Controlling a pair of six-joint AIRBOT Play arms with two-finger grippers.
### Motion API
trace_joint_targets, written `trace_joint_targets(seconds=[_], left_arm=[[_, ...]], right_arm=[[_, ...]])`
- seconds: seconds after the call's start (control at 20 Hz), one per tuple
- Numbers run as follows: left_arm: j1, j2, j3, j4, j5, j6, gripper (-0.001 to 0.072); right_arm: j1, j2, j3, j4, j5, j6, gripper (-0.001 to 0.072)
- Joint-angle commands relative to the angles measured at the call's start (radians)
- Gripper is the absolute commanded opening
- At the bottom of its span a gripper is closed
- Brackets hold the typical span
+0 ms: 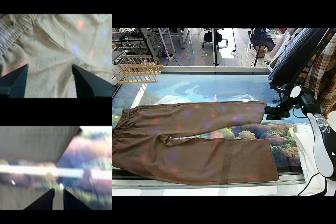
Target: Fold the clothes and pants, and hang the long-sleeved shirts on hangers.
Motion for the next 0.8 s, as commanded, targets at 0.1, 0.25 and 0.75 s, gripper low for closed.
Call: trace_joint_targets(seconds=[0.1, 0.25, 0.75], left_arm=[[0.0, 0.0, 0.0, 0.001, 0.002, 0.001, 0.0605], [0.002, 0.0, 0.0, 0.001, 0.002, 0.001, 0.0604], [0.001, 0.0, 0.0, 0.001, 0.003, 0.0, 0.0604]], right_arm=[[0.009, 0.041, -0.109, -0.109, 0.185, 0.04, 0.0311], [-0.009, 0.041, -0.168, -0.151, -0.091, 0.134, 0.0272], [-0.048, -0.11, -0.215, 0.045, -0.486, 0.207, 0.0174]])
